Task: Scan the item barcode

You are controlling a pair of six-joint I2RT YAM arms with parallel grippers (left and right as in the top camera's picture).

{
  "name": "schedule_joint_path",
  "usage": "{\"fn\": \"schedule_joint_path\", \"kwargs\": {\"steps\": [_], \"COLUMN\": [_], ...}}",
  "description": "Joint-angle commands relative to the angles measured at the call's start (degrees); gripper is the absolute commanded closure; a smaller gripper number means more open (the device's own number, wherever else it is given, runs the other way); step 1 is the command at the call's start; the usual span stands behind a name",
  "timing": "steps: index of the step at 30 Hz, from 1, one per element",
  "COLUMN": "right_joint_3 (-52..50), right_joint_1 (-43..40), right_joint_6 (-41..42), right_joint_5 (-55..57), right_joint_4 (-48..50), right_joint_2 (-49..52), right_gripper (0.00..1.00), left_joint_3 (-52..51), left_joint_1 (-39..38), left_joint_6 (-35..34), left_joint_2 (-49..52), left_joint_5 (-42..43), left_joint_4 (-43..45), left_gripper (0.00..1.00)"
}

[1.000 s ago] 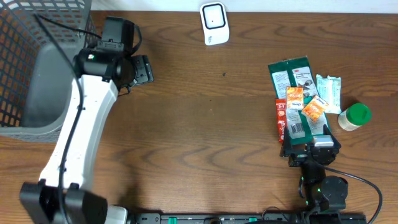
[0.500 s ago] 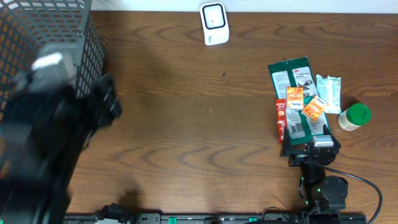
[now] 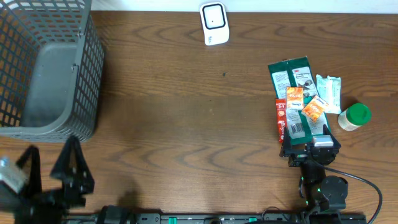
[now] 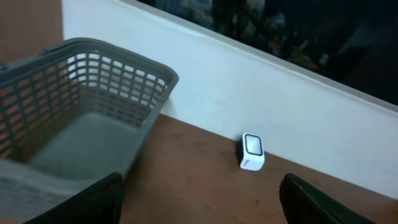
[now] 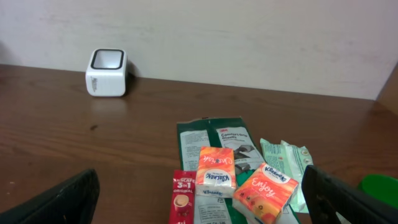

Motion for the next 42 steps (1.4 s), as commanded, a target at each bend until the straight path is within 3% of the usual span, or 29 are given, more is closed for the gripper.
{"fn": "schedule_joint_path", "kwargs": {"steps": [1,8,13,21,33,37,42], "right_joint_3": [-0.1,-0.1,-0.1,-0.1,-0.1,-0.1,-0.1], "right_joint_1": [-0.5,-0.5,-0.5,-0.5,-0.5,-0.5,-0.5], "right_joint_6": [-0.8,-0.8,-0.8,-0.8,-0.8,-0.8,-0.8], "right_joint_5": [-0.5,-0.5,-0.5,-0.5,-0.5,-0.5,-0.5], "right_joint_4": [-0.3,-0.3,-0.3,-0.3,-0.3,-0.3,-0.3], "right_joint_2": [-0.3,-0.3,-0.3,-0.3,-0.3,-0.3,-0.3], "right_gripper": [0.01,0.01,0.01,0.01,0.01,0.01,0.01], "left_joint_3": [-5.5,-17.0,-24.9,-39.1,-61.3,-68.7,-75.5], "left_joint_1": [1.8,4.2,4.5,5.7,7.4,7.4,7.4], "left_joint_6": [0.3,0.3,0.1,-0.6,-6.0,-9.7,-10.7], "left_joint_2": [-5.2,-15.9,-21.6,-28.6,-28.5,-28.5,-28.5], "left_joint_5": [-0.9,-0.9,-0.9,0.8,3.0,3.0,2.6], "left_joint_4": [-0.3,1.6,9.6,34.5,78.3,84.9,85.6], "left_gripper": [0.2,0.2,0.19,0.2,0.2,0.19,0.2]}}
